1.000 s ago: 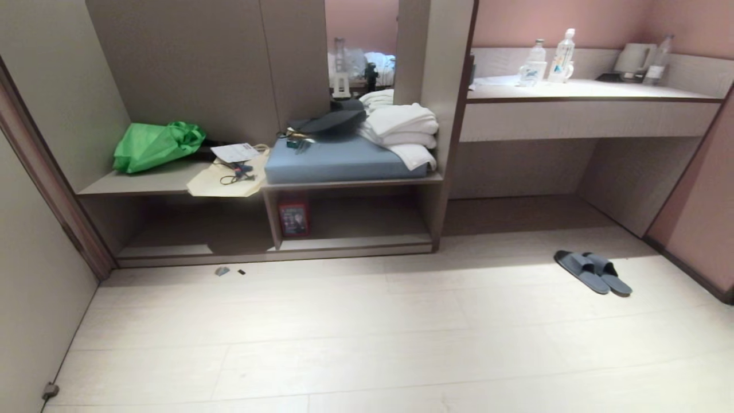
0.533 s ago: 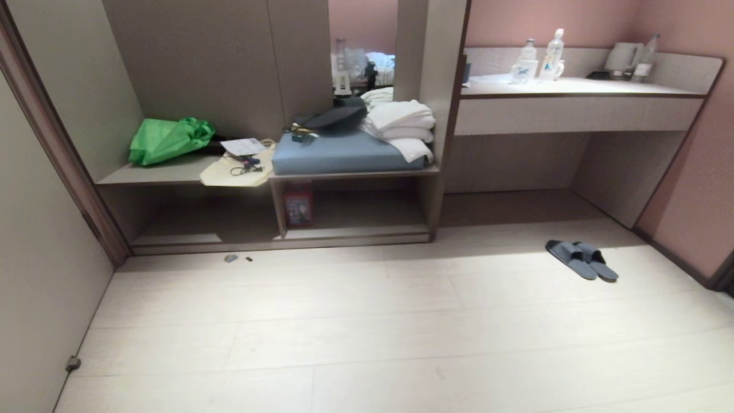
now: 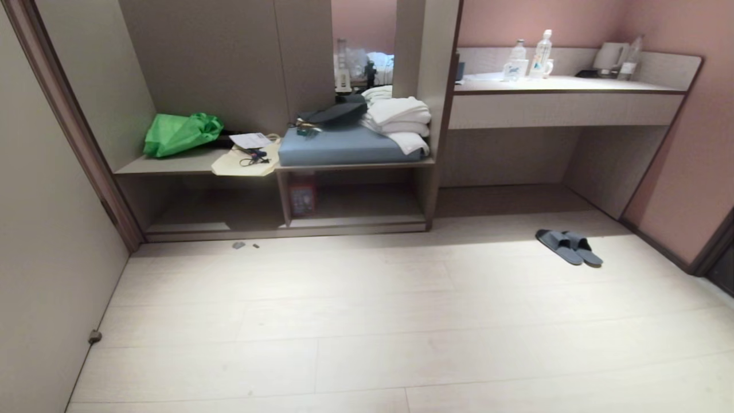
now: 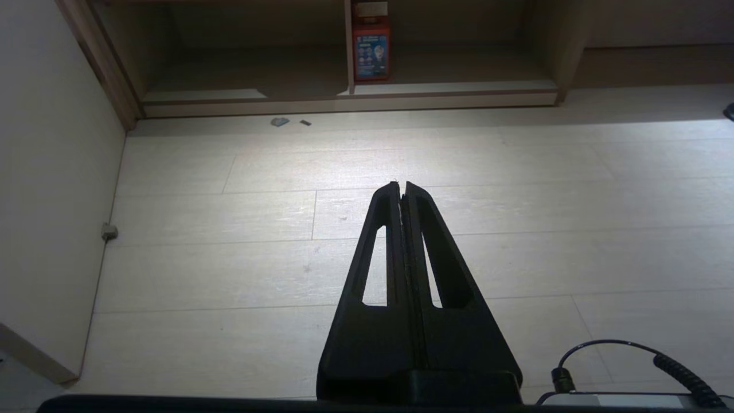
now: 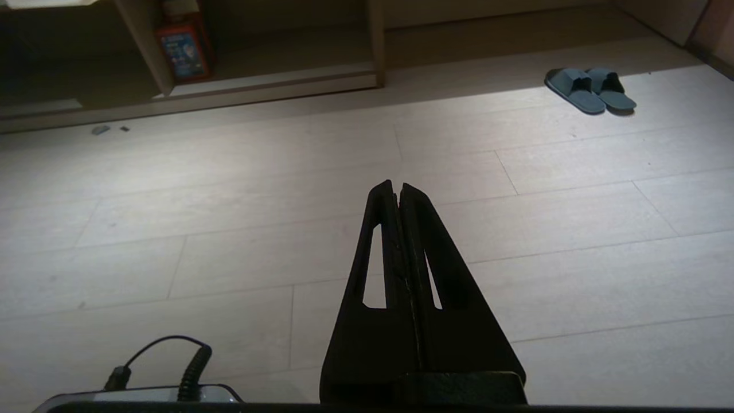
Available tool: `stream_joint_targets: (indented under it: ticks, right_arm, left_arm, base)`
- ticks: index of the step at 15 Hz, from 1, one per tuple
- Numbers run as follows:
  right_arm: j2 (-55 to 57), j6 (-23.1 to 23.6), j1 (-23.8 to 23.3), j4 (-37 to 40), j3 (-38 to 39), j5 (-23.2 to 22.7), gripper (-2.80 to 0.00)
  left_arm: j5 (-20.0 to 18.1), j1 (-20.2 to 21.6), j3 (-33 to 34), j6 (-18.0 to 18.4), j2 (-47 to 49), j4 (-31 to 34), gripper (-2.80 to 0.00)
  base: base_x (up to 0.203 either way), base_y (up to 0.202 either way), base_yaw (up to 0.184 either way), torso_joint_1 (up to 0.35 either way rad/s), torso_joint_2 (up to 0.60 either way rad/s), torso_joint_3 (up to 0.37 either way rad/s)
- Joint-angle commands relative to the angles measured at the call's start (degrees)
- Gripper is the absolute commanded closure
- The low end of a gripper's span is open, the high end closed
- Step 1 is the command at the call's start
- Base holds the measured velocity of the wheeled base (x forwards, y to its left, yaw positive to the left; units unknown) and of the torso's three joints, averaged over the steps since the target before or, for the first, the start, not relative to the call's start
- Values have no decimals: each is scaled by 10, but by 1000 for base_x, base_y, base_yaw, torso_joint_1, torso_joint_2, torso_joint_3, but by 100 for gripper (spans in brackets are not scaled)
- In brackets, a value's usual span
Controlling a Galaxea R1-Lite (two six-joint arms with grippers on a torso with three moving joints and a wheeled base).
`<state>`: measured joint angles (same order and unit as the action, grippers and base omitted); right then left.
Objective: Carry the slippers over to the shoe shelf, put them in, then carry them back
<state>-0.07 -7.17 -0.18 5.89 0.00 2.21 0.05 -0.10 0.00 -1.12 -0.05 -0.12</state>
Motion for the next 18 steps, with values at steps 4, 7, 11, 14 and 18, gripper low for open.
stream_joint_targets:
  ticks: [4, 7, 11, 14, 18]
  right_arm:
    - [0, 0, 0, 0, 1, 3, 0]
    - [0, 0, 0, 1, 1, 3, 0]
    - [0, -16, 0, 1, 1, 3, 0]
    - [0, -24, 0, 1, 1, 3, 0]
    - [0, -25, 0, 1, 1, 3, 0]
  left_arm:
    - [0, 0, 0, 0, 0, -1, 0]
    - [0, 0, 0, 0, 0, -1, 0]
    - [0, 0, 0, 0, 0, -1, 0]
    - [0, 0, 0, 0, 0, -1, 0]
    - [0, 0, 0, 0, 0, -1, 0]
  base:
    - [-198, 0, 1, 3, 2, 4]
    - [-144, 0, -3, 2, 1, -2]
    - [0, 0, 0, 0, 0, 0]
    - [0, 0, 0, 0, 0, 0]
    - [0, 0, 0, 0, 0, 0]
